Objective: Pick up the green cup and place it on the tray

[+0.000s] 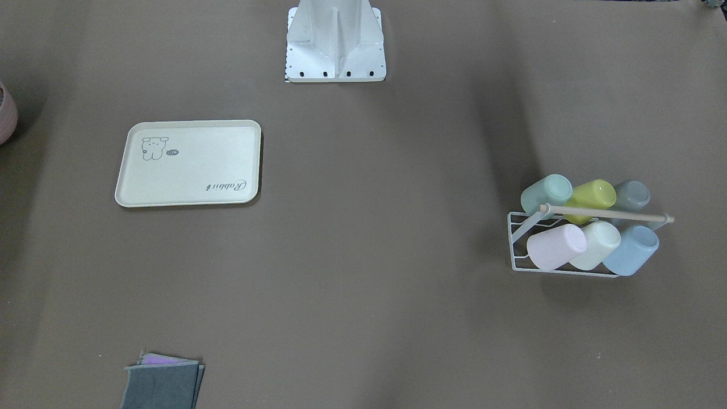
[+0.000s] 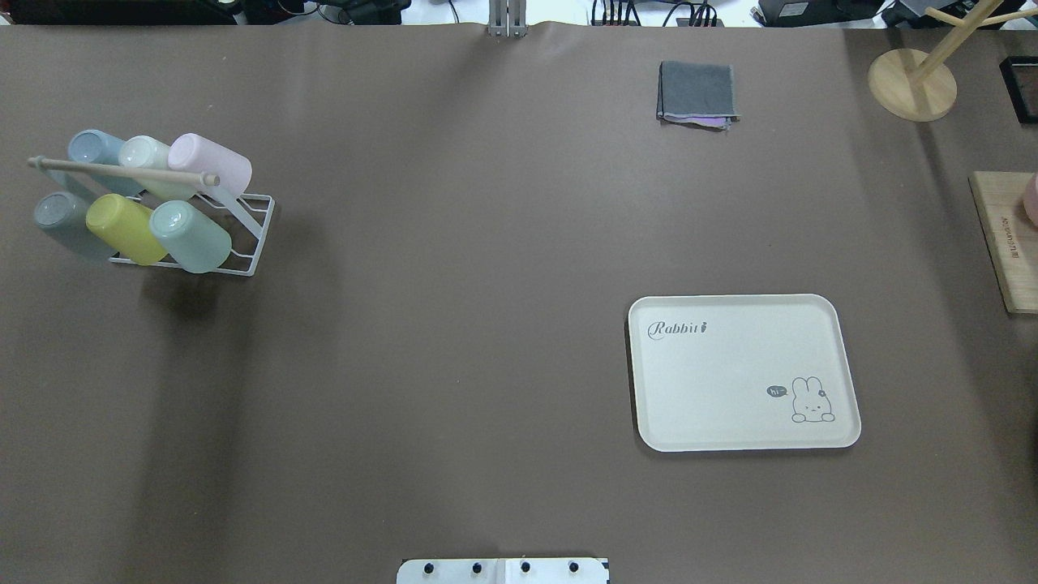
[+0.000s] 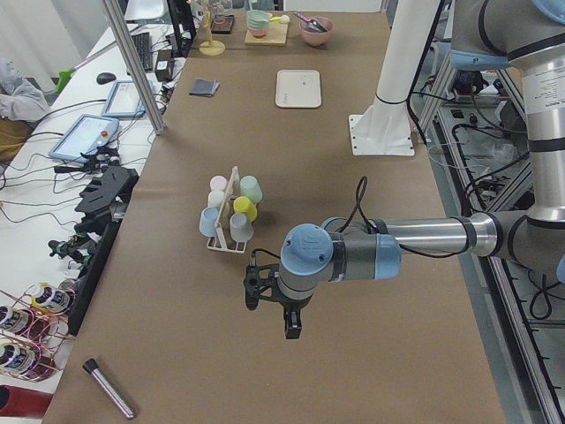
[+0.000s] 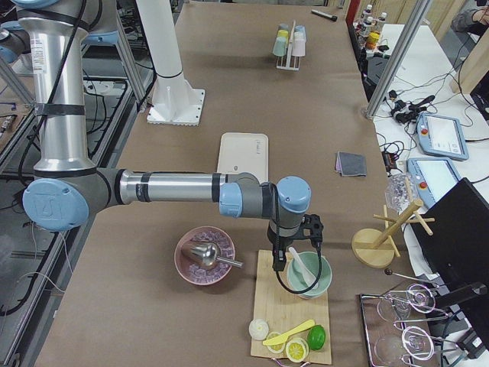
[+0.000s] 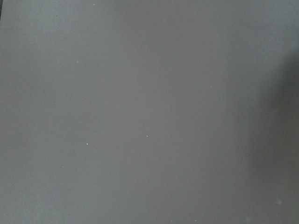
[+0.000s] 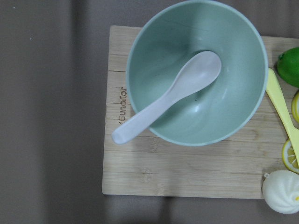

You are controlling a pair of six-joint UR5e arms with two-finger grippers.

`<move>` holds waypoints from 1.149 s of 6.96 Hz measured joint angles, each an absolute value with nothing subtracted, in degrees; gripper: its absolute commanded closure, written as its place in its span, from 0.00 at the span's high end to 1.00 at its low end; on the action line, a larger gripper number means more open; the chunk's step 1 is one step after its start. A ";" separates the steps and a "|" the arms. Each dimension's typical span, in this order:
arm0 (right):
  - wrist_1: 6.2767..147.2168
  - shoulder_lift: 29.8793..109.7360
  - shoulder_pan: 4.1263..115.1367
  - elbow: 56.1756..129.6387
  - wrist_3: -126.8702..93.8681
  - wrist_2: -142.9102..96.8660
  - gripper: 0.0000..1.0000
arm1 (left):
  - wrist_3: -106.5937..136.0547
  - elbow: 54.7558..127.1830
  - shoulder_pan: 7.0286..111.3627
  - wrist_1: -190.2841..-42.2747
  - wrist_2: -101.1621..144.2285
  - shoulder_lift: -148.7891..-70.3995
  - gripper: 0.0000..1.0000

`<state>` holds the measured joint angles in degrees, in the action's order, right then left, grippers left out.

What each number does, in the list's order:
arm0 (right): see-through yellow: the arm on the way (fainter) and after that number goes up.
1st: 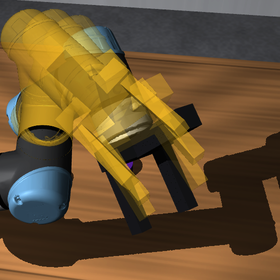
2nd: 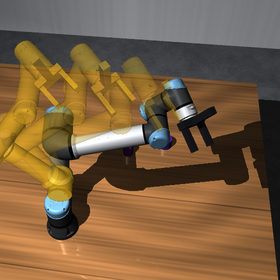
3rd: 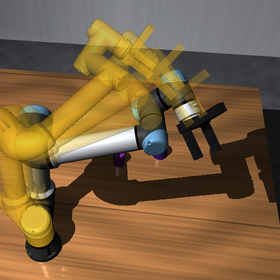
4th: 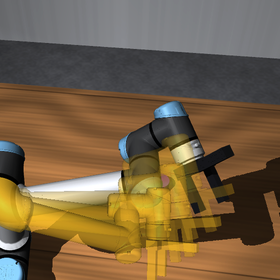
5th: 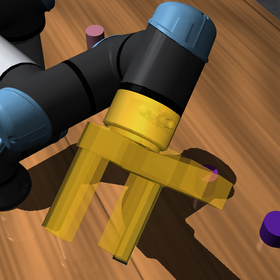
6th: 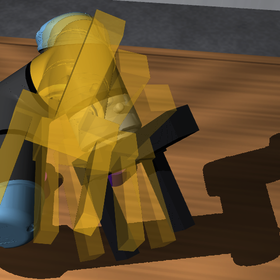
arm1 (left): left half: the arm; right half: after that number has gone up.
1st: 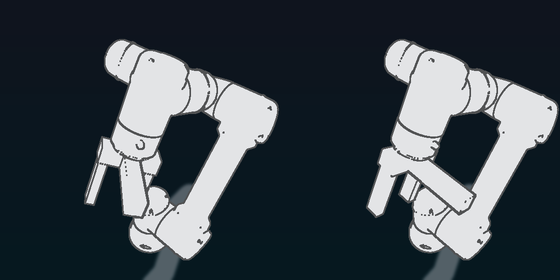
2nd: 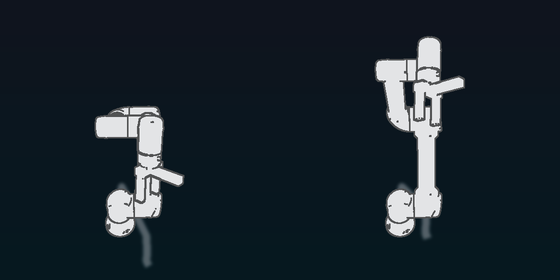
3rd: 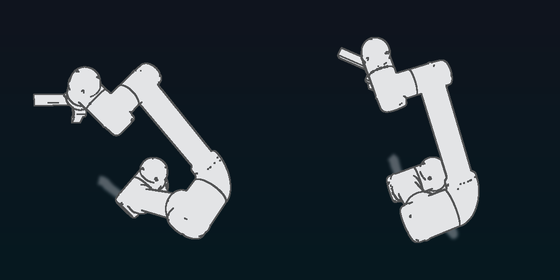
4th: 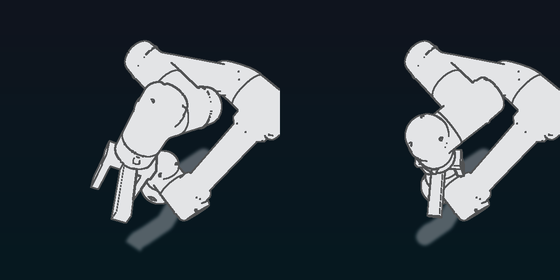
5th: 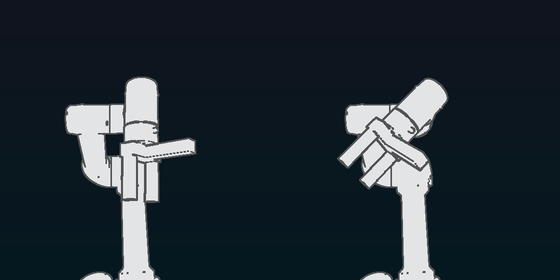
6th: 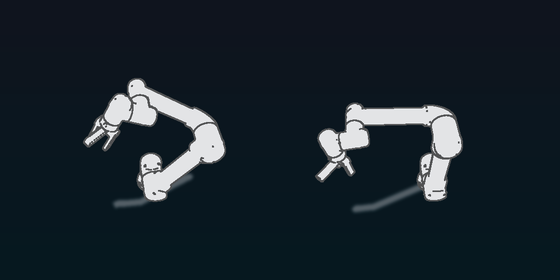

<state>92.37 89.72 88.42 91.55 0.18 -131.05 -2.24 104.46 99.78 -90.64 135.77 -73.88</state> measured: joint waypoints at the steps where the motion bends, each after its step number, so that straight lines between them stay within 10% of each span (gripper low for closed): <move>1: 92.37 89.69 88.42 91.49 0.18 -131.03 1.00 | -2.31 104.48 99.79 -90.58 135.63 -73.69 0.91; 8: 92.38 89.30 88.45 91.28 0.17 -130.95 1.00 | -1.91 103.08 99.33 -90.91 131.92 -74.74 0.97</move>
<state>92.38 89.30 88.45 91.28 0.17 -130.95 -1.91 103.08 99.33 -90.91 131.92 -74.74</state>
